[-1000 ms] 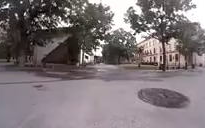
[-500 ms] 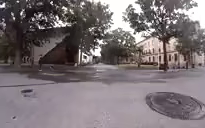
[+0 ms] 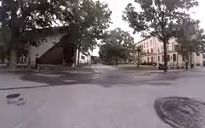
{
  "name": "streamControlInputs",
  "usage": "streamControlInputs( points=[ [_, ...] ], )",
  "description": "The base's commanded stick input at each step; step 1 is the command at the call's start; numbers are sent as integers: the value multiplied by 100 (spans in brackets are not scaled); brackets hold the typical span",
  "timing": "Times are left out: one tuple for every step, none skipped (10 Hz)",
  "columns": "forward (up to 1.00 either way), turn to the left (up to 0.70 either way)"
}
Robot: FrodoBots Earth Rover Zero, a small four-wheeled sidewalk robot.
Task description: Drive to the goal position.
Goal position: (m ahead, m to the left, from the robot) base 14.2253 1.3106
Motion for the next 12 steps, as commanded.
streamControlInputs(
  points=[
    [70,0],
    [70,0],
    [70,0],
    [70,0],
    [70,0],
    [70,0],
    [70,0],
    [70,0],
    [70,0],
    [70,0],
    [70,0],
    [70,0]
  ],
)
